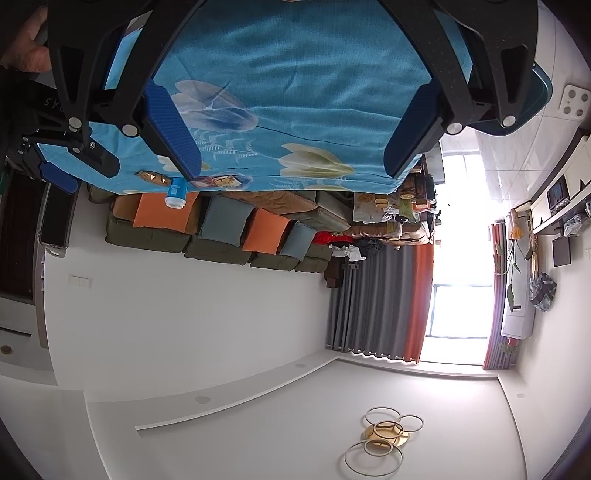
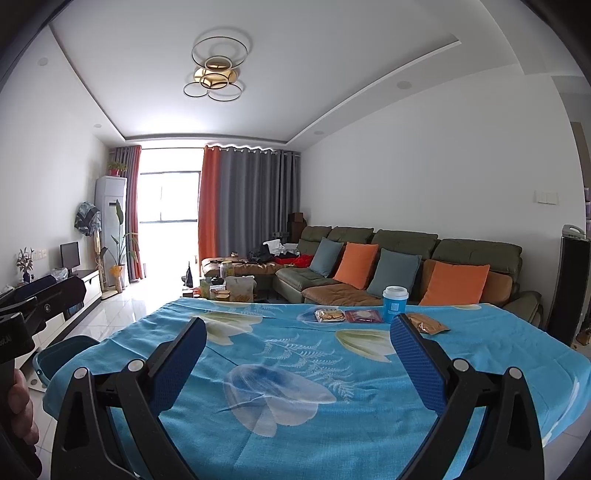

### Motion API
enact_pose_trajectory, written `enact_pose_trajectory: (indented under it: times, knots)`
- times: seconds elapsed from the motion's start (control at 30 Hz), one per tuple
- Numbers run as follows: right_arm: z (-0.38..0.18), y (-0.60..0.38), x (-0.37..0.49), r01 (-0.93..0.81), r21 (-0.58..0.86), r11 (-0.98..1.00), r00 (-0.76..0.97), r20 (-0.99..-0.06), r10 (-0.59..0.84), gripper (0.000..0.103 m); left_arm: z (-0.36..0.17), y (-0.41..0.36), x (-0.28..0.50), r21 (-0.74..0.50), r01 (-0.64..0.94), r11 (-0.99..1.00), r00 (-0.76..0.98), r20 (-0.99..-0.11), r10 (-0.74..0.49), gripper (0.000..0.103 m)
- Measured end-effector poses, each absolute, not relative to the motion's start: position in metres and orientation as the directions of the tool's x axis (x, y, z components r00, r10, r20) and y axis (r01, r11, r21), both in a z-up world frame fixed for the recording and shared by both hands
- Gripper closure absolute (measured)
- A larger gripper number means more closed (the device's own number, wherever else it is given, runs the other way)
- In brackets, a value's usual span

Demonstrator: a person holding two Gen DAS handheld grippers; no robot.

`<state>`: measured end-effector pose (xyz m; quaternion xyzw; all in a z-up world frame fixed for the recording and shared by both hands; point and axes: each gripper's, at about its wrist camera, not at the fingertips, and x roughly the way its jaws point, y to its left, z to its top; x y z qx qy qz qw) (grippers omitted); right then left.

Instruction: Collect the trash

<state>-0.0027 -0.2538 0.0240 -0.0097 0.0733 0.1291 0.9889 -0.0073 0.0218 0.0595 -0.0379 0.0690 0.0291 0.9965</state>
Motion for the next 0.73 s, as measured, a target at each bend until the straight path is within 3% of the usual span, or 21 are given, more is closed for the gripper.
enact_pose_trajectory:
  times: [0.73]
  knots:
    - [0.023,-0.280,0.023,-0.211,0.024,0.977,0.962,-0.175,0.212,0.007,0.055,0.025,0.018,-0.042,-0.070,0.997,0.980,-0.188,0.061,0.006]
